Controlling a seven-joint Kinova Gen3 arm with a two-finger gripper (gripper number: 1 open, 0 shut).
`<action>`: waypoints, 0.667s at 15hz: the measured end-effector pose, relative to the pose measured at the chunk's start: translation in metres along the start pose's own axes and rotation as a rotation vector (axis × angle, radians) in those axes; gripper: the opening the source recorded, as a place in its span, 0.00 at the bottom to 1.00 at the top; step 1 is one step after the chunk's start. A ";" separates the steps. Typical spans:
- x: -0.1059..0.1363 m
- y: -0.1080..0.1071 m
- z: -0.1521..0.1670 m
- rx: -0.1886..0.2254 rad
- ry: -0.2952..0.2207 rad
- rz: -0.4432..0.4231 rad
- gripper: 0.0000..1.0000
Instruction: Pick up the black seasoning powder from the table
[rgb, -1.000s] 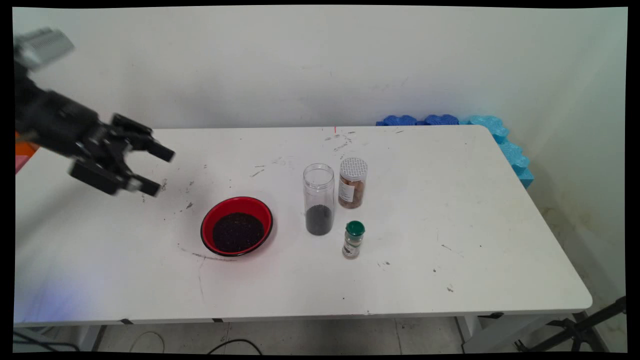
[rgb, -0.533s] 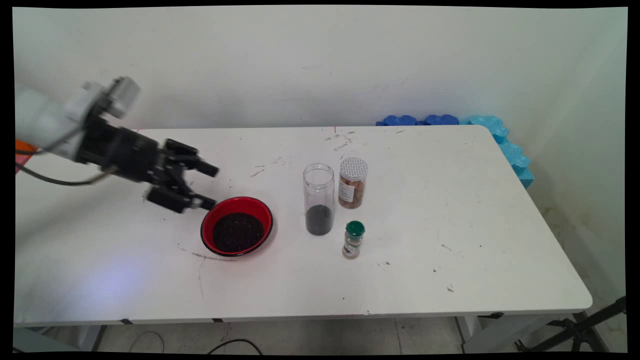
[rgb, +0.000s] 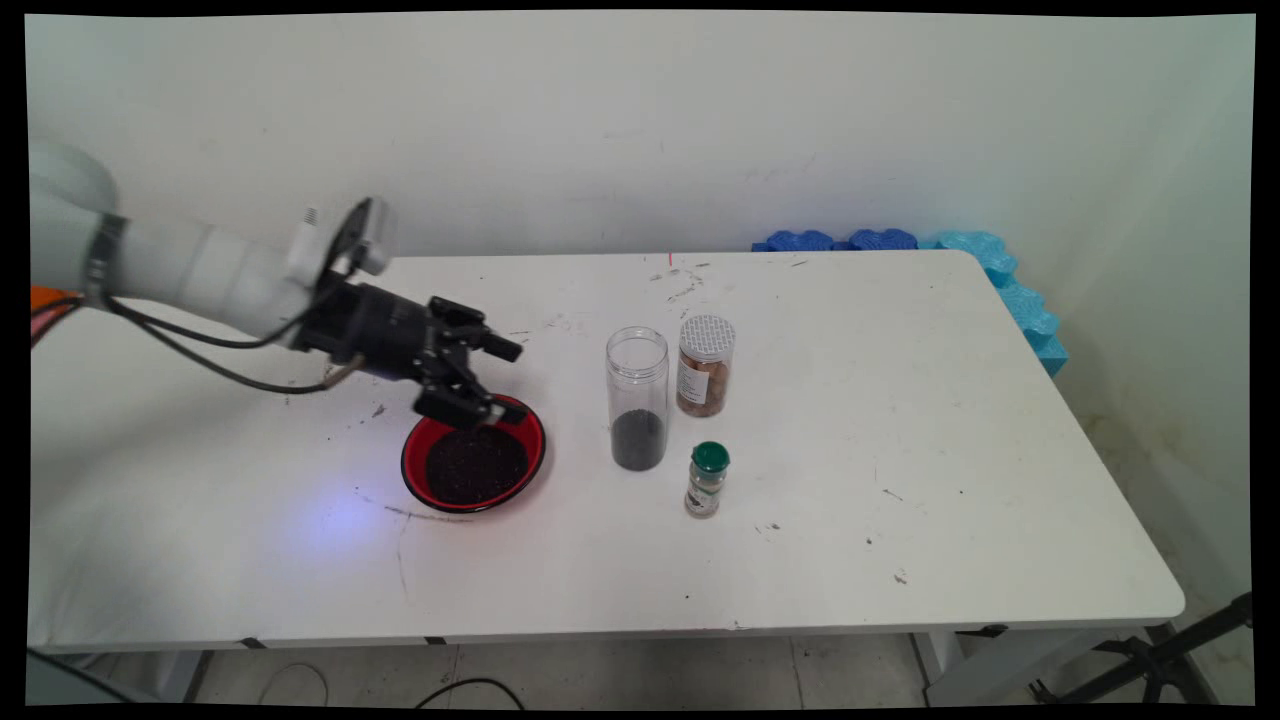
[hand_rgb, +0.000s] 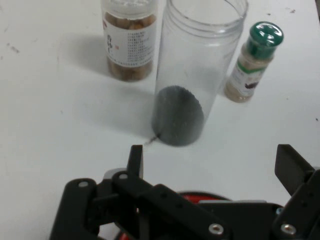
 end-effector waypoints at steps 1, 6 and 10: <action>0.001 -0.002 0.008 0.000 0.004 0.001 1.00; 0.004 -0.010 0.040 -0.015 0.027 0.010 1.00; 0.010 -0.011 0.057 -0.035 0.048 0.020 1.00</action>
